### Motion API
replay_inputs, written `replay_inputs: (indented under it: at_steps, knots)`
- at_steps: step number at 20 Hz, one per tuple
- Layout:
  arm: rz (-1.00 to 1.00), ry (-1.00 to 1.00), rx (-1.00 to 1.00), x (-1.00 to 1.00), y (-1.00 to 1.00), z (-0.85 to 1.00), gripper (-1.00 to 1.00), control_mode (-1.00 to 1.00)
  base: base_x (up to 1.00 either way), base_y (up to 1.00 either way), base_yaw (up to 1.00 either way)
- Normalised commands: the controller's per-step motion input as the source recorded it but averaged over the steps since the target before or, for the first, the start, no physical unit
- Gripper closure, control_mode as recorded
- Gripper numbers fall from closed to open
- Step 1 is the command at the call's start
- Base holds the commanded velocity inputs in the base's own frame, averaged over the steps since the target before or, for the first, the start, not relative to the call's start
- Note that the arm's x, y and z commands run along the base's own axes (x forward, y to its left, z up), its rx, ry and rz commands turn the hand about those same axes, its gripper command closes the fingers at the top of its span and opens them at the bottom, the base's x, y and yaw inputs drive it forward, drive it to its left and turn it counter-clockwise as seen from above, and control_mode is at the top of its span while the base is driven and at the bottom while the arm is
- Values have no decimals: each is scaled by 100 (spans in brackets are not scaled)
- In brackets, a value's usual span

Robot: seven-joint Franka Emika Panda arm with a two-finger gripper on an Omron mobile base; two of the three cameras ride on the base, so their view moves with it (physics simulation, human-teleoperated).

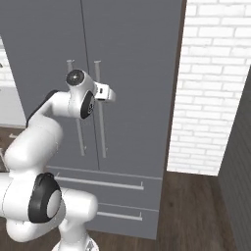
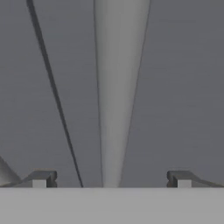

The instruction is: Take the strawberry from the fridge and place it on top of the pancake, located on the dining counter.

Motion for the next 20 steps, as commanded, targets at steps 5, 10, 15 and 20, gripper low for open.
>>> replay_inputs:
  at_steps: [5,10,15,20]
  knots:
    - [0,-3,0,39,-4,-3,-100,-100,0,0,0]
    - [0,-18,0,26,-7,-17,-100,-100,0,0,0]
    - [-1,-7,0,49,-4,-4,-100,-100,0,0,0]
    - [0,0,0,18,0,0,100,-100,0,0,0]
